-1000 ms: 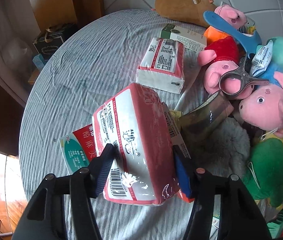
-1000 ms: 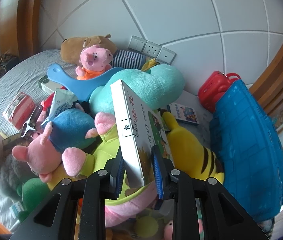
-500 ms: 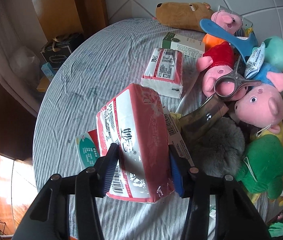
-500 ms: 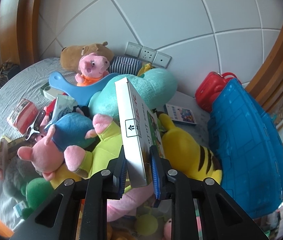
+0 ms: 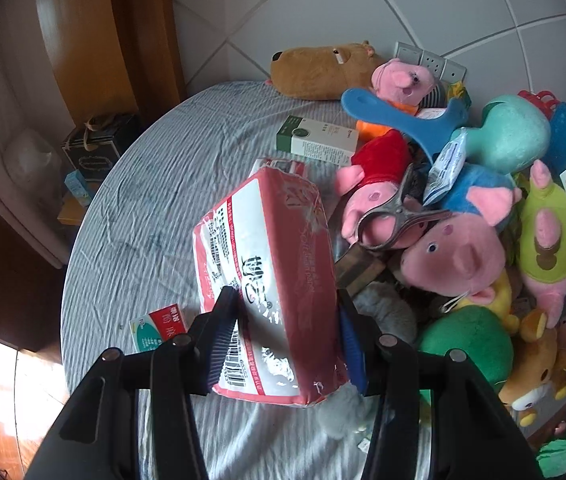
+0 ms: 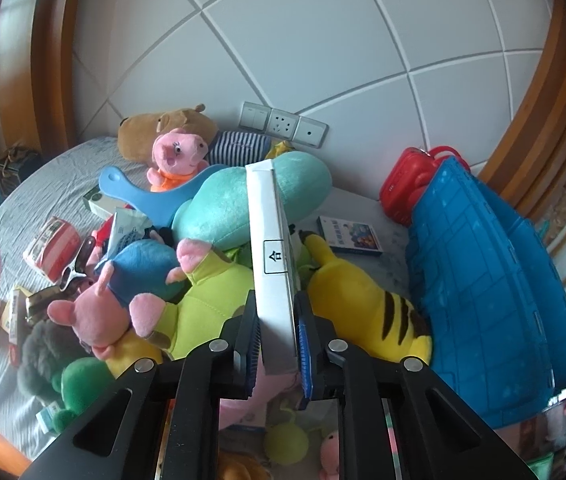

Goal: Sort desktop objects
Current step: 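Lift the pink tissue packet with the left tool while the right tool lifts the white box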

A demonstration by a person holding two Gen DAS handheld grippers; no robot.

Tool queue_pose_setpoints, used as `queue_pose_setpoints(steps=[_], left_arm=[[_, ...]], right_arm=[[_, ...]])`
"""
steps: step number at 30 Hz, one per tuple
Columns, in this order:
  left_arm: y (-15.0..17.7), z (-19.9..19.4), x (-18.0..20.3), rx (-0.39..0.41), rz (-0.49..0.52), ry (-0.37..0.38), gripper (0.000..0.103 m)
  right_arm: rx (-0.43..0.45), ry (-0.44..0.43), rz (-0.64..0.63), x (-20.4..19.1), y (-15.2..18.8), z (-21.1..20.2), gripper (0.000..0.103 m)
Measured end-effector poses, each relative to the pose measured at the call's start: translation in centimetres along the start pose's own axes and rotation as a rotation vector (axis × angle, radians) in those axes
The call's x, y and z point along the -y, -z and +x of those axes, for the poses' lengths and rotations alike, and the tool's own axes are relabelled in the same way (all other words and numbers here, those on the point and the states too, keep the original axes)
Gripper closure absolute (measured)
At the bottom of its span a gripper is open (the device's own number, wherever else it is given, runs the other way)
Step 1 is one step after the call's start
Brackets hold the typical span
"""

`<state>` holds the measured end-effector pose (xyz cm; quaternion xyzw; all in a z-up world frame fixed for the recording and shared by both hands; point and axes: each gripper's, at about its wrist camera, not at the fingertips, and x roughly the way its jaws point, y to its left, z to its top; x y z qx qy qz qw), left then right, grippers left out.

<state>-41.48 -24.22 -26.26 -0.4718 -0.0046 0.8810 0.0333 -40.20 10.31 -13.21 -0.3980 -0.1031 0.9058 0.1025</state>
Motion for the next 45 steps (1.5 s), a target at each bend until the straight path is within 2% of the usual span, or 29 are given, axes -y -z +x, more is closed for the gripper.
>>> queue_pose_setpoints(steps=[6,15,20,28,36,45], left_arm=[[-1.7,-1.4,4.2,0.052,0.029,-0.004,0.055],[-0.7,-3.5,8.7,0.052,-0.008,-0.063,0.055],[-0.1,-4.5,9.1,0.050,-0.032,-0.099,0.055],[0.3,-5.0,7.3,0.041,-0.063,-0.143,0.055],[-0.8,-5.0,8.9,0.062,-0.017,-0.113,0.055],[-4.2,-6.8,15.3,0.129,0.066,-0.034,0.055]], right_arm=[[0.004,-0.074,0.042,2.7,0.4,-0.3,0.089],[-0.054,-0.200,0.033,6.8,1.4,3.2,0.088],[-0.111,-0.234,0.023,7.6,2.1,6.5,0.087],[-0.195,-0.240,0.036,7.7,3.5,10.3,0.087],[-0.159,-0.227,0.058,8.9,3.0,8.5,0.090],[-0.055,-0.246,0.108,13.1,1.3,3.0,0.090]])
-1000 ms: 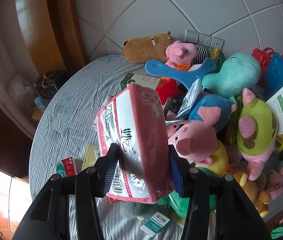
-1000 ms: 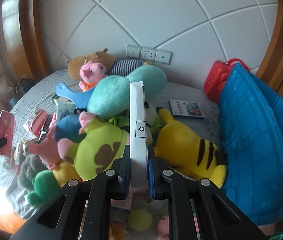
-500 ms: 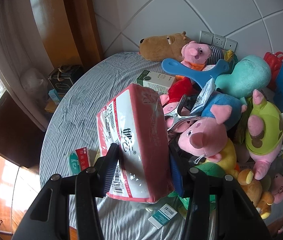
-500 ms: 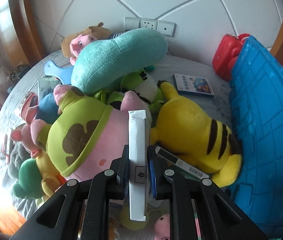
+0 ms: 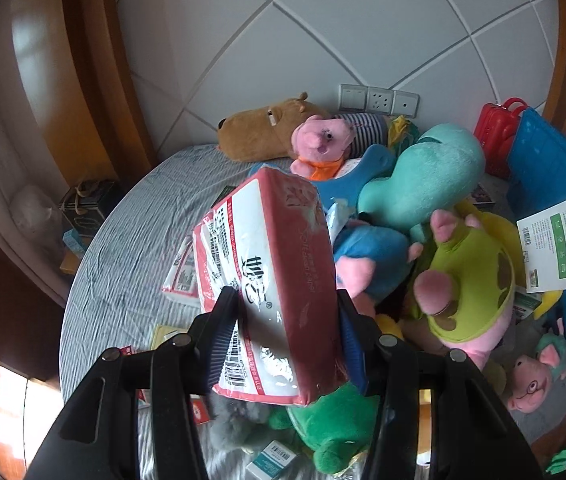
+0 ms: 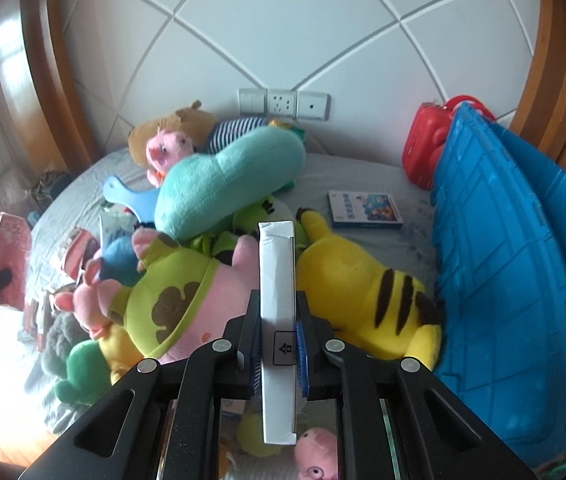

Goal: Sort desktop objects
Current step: 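Lift the pink tissue packet with the left tool while the right tool lifts the white box, then carry both items over the blue crate and open both tools to drop them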

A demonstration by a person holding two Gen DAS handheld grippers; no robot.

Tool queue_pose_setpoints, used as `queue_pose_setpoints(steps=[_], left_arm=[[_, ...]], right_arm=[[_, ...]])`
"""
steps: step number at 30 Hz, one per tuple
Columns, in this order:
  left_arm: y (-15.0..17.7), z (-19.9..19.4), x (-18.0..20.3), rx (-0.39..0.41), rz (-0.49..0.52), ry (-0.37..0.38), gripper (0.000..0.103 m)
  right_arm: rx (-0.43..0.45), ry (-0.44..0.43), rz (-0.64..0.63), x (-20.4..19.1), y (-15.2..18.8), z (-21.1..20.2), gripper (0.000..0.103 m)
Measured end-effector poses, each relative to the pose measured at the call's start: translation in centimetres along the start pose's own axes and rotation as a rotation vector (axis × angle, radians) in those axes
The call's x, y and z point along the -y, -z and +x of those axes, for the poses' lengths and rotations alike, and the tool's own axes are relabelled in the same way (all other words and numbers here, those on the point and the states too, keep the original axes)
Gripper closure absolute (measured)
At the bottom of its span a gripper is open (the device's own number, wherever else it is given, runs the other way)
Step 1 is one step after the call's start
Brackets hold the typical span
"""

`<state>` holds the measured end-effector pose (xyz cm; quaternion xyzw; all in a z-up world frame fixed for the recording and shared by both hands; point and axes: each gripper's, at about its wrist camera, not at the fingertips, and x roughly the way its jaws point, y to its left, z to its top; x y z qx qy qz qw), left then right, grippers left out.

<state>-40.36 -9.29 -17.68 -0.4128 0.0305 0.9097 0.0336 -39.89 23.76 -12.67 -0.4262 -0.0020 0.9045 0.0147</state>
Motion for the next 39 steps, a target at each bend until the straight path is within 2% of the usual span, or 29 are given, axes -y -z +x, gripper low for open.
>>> queue_pose_setpoints(steps=[10,19,23,27,33,39], left_arm=[[-5.1,-3.3,12.1,0.114,0.113,0.147,0.055],[-9.2,-7.2,24.6,0.191,0.231,0.279,0.055],[-11.2,-8.8,30.7,0.216,0.298,0.375,0.055],[-12.9,-10.7,37.4,0.245,0.379,0.458,0.055],[-13.6,-13.2,47.3,0.261,0.531,0.544,0.055],[-13.8,-14.3,54.6,0.222,0.618,0.632,0.055]], right_arm=[[0.165,0.020,0.035,6.1,-1.9,-9.4,0.090],[0.269,0.103,0.112,14.7,-1.5,-15.8,0.090],[0.304,0.156,0.147,18.8,-0.7,-18.1,0.090],[0.314,0.198,0.183,22.5,0.4,-19.2,0.090],[0.303,0.244,0.240,27.4,2.0,-19.7,0.090],[0.266,0.274,0.299,31.7,3.3,-19.5,0.090]])
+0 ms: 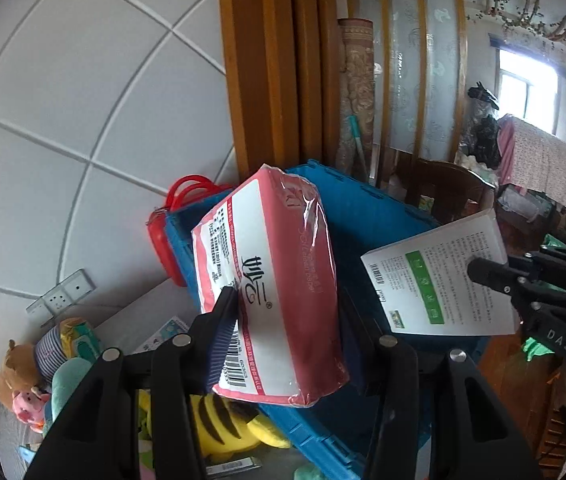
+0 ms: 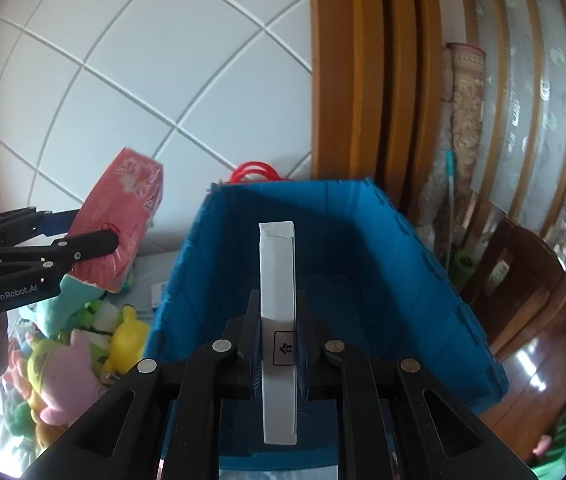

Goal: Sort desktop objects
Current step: 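Carry both items over the blue crate and open both tools to drop them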

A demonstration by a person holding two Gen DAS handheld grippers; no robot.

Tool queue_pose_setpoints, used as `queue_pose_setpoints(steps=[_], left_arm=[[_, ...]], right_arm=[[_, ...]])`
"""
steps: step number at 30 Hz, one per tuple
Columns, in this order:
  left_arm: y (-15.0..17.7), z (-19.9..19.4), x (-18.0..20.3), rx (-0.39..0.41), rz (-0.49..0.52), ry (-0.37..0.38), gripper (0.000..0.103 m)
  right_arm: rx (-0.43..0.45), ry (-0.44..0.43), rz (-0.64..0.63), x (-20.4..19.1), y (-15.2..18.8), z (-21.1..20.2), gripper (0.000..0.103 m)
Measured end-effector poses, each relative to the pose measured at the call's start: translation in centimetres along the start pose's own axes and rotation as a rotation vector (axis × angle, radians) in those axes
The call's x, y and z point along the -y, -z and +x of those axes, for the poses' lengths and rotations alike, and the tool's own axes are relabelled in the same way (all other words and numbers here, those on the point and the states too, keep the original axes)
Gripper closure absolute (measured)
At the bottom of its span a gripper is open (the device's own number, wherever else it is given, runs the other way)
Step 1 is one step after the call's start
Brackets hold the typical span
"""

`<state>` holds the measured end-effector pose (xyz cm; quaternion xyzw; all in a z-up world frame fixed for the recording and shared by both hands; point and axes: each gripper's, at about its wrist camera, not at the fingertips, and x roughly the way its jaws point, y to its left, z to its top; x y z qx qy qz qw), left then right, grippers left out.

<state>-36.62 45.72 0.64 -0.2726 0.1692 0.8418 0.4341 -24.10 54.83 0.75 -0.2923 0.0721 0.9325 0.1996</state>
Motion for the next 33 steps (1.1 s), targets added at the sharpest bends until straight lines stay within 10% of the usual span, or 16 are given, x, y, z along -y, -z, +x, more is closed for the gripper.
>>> queue_pose_setpoints(steps=[14,18,20,23,33], left_arm=[[-3.1,4.8,4.5,-0.033,0.058,0.062,0.055],[-2.3,5.6,3.9,-0.046,0.044,0.079,0.035],[-2.3,5.5,3.9,-0.034,0.031,0.064,0.000],[-2.2,5.4,3.7,-0.024,0.024,0.063,0.000],[-1.6,5.0,3.0,-0.025,0.003,0.056,0.000]], right_arm=[[-0.052,0.069,0.040,4.8,0.2,3.1,0.090],[-0.063,0.078,0.031,5.3,0.0,3.8,0.089],[-0.077,0.107,0.013,5.3,0.0,4.4,0.074],[-0.053,0.127,0.014,5.4,-0.1,4.3,0.034],[-0.060,0.127,0.016,5.2,-0.1,4.2,0.034]])
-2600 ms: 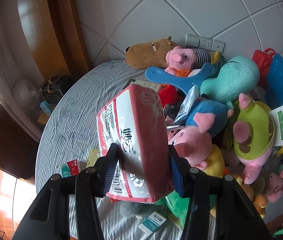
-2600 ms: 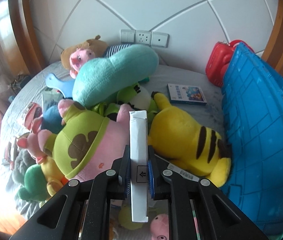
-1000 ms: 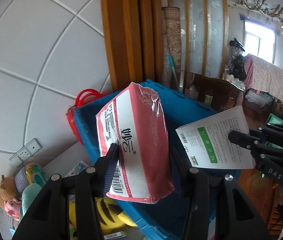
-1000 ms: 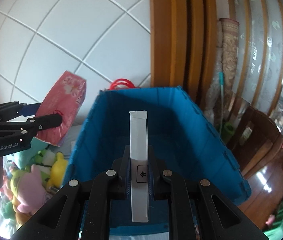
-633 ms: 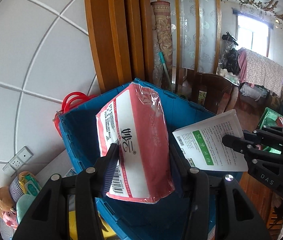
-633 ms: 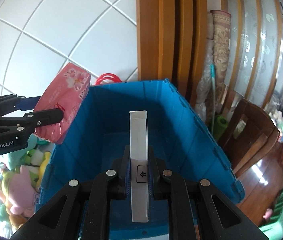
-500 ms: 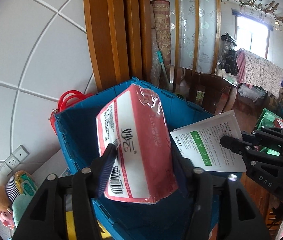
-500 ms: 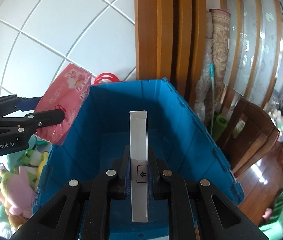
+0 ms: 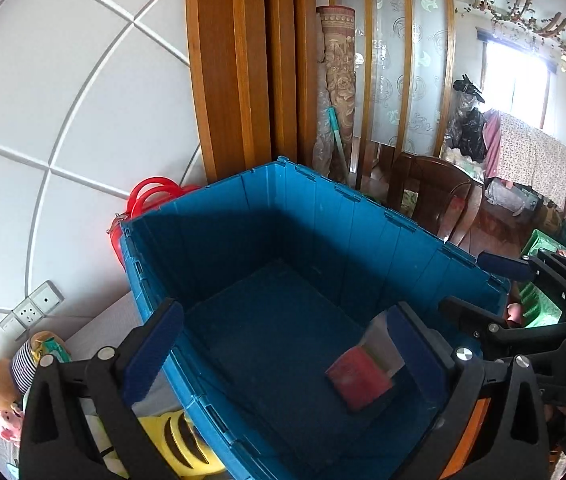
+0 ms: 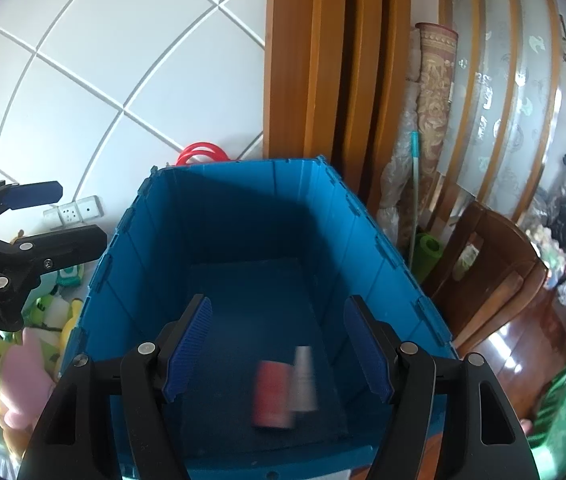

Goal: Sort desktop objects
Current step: 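Carry both items over the blue crate and open both tools to drop them, then withdraw both open tools from the crate back toward the toy pile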

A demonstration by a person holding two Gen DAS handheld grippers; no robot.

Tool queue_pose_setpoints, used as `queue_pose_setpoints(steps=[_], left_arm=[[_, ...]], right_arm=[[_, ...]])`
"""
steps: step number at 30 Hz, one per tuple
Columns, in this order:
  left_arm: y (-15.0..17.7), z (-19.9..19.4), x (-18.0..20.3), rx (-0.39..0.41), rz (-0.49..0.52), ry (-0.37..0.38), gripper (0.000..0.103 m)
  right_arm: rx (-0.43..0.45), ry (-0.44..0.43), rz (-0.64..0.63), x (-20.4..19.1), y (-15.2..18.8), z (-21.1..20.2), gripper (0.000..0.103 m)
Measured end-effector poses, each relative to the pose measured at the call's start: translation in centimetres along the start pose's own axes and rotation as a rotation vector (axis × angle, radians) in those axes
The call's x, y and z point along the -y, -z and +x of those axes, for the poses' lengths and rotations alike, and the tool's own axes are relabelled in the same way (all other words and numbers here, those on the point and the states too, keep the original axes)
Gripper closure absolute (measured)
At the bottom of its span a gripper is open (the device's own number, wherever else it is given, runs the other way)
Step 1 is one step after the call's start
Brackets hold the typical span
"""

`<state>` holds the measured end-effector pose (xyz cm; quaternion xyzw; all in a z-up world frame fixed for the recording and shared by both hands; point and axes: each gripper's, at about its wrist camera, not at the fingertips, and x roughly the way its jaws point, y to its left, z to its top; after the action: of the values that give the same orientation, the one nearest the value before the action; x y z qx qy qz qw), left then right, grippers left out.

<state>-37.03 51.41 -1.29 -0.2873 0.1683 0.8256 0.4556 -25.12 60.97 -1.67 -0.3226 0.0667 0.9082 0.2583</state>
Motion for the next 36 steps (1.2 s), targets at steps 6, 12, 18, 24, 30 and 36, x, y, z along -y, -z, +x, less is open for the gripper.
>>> queue_pose_setpoints(steps=[6,12,18,24,30,36], left_arm=[[0.3,-1.0,-0.5,0.014,-0.012,0.004,0.000],[0.7,-2.0,-0.9,0.019,-0.021,-0.001,0.000],[1.3,-3.3,-1.3,0.027,-0.030,-0.008,0.000],[2.3,-5.0,-2.0,0.037,-0.047,-0.020,0.000],[4.9,-7.3,-4.4,0.036,-0.090,-0.042,0.000],[9.2,-10.5,-9.2,0.021,-0.172,-0.101,0.000]], right_arm=[[0.003,0.003,-0.006,-0.5,0.0,-0.7,0.034],[0.004,0.002,-0.010,-1.0,0.2,-1.3,0.034],[0.009,-0.001,-0.017,-1.5,0.4,-1.9,0.034],[0.022,-0.012,-0.031,-2.7,0.5,-2.9,0.034],[0.024,-0.044,-0.064,-5.4,0.7,-3.6,0.034],[0.032,-0.111,-0.116,-10.7,0.7,-4.2,0.034]])
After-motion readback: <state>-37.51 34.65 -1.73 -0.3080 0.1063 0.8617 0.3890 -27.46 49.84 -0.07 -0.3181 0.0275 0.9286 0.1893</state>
